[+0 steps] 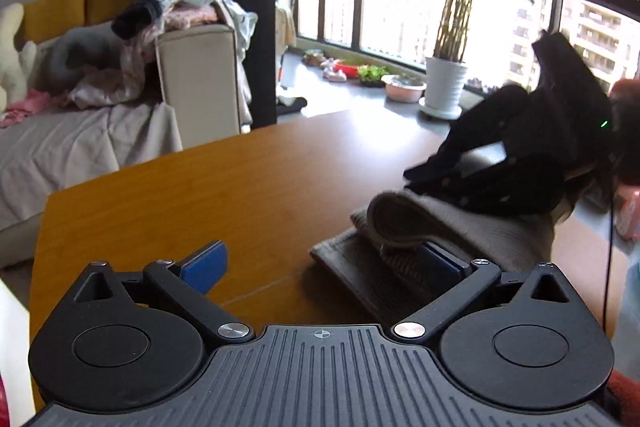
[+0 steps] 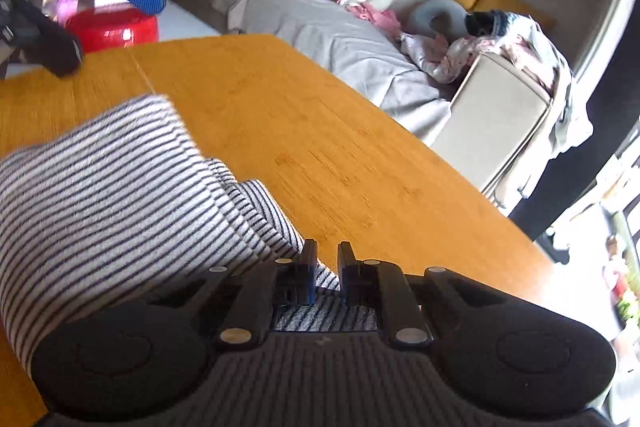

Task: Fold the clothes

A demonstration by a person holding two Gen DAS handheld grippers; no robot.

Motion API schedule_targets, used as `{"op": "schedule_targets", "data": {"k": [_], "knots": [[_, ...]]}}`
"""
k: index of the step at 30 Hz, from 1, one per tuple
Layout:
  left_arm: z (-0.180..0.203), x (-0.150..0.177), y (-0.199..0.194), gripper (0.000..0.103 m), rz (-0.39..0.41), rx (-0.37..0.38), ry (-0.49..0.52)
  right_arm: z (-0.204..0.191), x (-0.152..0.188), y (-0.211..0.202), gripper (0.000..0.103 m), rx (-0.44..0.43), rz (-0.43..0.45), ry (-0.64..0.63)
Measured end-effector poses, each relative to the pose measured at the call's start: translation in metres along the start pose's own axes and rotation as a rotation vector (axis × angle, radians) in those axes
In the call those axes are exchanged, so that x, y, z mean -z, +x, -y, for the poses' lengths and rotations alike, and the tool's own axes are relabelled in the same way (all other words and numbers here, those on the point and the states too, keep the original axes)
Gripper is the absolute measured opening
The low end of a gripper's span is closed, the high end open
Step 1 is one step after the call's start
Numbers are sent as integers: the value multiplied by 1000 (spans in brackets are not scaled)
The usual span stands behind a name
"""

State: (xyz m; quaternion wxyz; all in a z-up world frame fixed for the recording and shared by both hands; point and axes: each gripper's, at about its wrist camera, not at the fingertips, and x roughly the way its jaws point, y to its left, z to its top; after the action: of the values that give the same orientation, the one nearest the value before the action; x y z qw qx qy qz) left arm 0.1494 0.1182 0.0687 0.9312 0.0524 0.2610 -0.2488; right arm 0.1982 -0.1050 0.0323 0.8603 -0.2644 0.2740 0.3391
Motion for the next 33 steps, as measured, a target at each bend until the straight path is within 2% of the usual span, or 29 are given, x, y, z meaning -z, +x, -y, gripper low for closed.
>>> {"op": "schedule_targets", "data": {"k": [3, 6, 7, 8, 11, 12, 15, 17, 20, 23, 26, 27, 29, 32, 33], "knots": [[15, -22, -9, 103, 70, 84, 34, 13, 5, -1, 13, 7, 16, 76], [39, -34, 2, 103, 75, 207, 72, 20, 10, -6, 16, 52, 19, 126], [48, -34, 12, 103, 53, 218, 94, 22, 12, -11, 18, 79, 18, 138], [58, -33, 24, 103, 19, 213, 121, 23, 13, -19, 20, 107, 29, 155], [73, -21, 71, 101, -103, 107, 174, 26, 20, -51, 29, 179, 81, 208], [72, -17, 84, 101, -131, 87, 164, 26, 24, -64, 36, 185, 108, 228], [59, -14, 99, 101, -159, 104, 66, 23, 37, -97, 37, 170, 161, 293], [56, -14, 102, 102, -160, 105, 48, 18, 49, -96, 37, 164, 112, 311], [52, -15, 103, 102, -158, 102, 36, 11, 73, -70, 37, 211, 17, 317], [47, -16, 105, 102, -156, 99, 24, 19, 79, -67, 42, 197, 34, 402], [44, -19, 103, 101, -143, 99, 19, 15, 78, -71, 42, 227, 39, 379], [44, -24, 98, 101, -125, 102, 25, 13, 78, -79, 44, 244, 55, 409], [43, -32, 88, 101, -89, 109, 39, 10, 79, -97, 52, 279, 92, 479], [42, -42, 87, 101, -72, 110, 55, 9, 92, -134, 68, 189, 169, 685], [41, -42, 93, 101, -82, 111, 54, 10, 99, -143, 75, 127, 176, 770]]}}
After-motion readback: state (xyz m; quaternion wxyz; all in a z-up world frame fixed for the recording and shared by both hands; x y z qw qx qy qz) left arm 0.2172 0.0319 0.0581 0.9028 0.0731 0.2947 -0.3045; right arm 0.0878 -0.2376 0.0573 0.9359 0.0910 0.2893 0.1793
